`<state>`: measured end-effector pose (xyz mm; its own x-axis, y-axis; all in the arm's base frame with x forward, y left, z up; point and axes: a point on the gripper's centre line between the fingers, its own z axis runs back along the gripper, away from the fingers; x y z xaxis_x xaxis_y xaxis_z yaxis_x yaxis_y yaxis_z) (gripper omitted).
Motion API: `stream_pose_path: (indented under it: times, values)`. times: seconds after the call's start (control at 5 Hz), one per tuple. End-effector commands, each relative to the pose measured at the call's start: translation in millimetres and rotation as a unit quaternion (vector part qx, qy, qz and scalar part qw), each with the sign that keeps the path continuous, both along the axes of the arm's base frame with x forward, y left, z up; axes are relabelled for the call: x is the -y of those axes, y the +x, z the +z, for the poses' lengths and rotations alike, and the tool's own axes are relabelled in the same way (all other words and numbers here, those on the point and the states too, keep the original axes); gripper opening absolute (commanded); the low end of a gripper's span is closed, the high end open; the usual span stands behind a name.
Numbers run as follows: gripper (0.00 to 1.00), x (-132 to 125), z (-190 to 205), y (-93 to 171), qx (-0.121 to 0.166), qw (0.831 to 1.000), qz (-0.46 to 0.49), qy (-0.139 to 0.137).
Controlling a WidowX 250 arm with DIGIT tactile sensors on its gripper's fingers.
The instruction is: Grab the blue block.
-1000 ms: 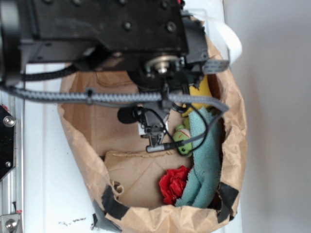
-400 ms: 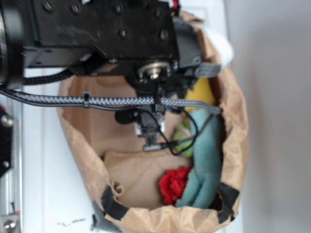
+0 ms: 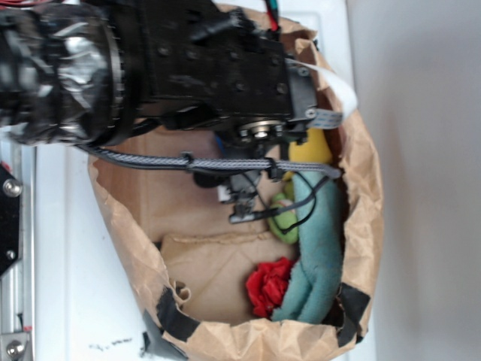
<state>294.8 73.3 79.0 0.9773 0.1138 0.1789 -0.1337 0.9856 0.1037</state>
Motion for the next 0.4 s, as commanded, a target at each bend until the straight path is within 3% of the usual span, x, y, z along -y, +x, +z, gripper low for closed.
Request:
stream_pose_path:
  times: [0.0, 0.2]
  values:
    - [1.00, -19, 25, 22, 0.012, 0.999, 0.045, -0.007]
    - [1.00, -18, 23, 32, 0.012, 0.998, 0.065, -0.016]
